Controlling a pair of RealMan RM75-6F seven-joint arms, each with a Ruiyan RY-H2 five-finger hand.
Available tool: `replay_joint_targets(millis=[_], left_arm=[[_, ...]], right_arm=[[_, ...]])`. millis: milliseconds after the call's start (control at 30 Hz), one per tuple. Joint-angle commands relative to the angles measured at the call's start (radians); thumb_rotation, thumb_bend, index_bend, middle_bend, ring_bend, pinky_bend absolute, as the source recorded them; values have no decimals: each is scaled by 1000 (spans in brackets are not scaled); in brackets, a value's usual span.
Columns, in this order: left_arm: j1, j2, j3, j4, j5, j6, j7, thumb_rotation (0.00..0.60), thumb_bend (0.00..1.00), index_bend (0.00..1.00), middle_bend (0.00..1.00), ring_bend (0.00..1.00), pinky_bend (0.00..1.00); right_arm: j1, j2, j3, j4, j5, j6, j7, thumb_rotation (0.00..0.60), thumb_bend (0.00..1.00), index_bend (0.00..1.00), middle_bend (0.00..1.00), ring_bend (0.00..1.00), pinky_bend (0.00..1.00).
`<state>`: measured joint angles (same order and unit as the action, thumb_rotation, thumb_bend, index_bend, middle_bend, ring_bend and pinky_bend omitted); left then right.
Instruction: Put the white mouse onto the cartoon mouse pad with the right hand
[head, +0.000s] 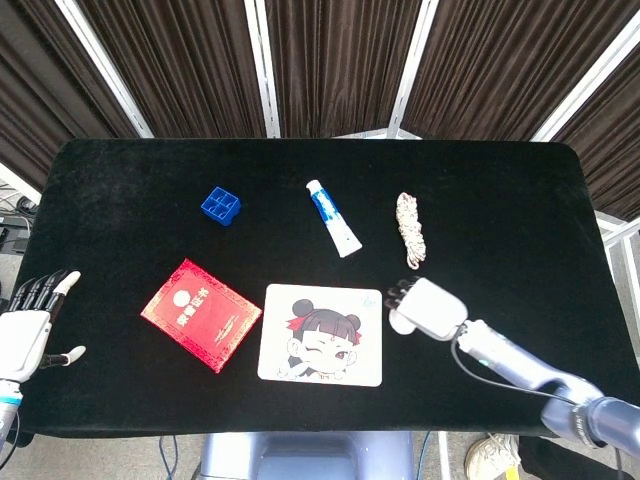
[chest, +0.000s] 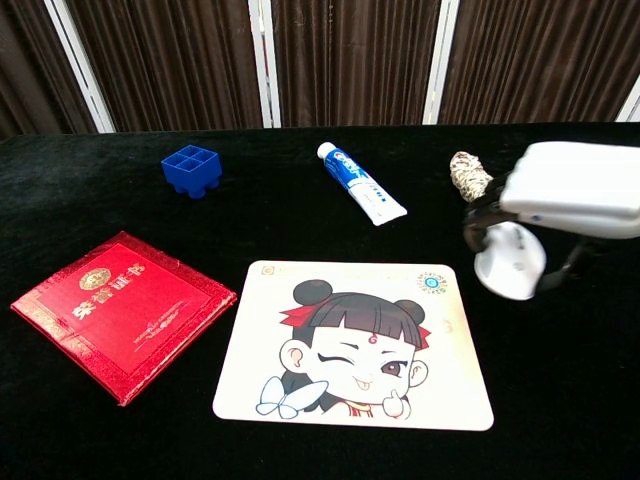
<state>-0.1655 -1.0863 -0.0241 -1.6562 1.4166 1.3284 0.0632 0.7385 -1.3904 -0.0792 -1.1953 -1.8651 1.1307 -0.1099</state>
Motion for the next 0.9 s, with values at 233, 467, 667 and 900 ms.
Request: replay_joint_targets(millis=[233,467,667,900], left_arm=[[2,5,-1,-4,-12,-6,-14,600,0,0,0,0,0],[6,12,0,-9,-22,-8,-17,600,0,0,0,0,0],[11,16,1,-10,-25,-5,-24,600,0,0,0,0,0],[15,21,2,-13,-29,-3,-28,600,0,0,0,0,0]], right_arm=[[73,-91,39,-51,1,-83,-53,600,214,650,552,404,658],[113,-159,52,-33,-5,-107,-57,600,215,650,552,404,658],[137,-207,63,-1,6,-126,-58,600,215,651,552,404,654],[154,-256,58,31,3,-123,-58,600,214,651,552,404,645]])
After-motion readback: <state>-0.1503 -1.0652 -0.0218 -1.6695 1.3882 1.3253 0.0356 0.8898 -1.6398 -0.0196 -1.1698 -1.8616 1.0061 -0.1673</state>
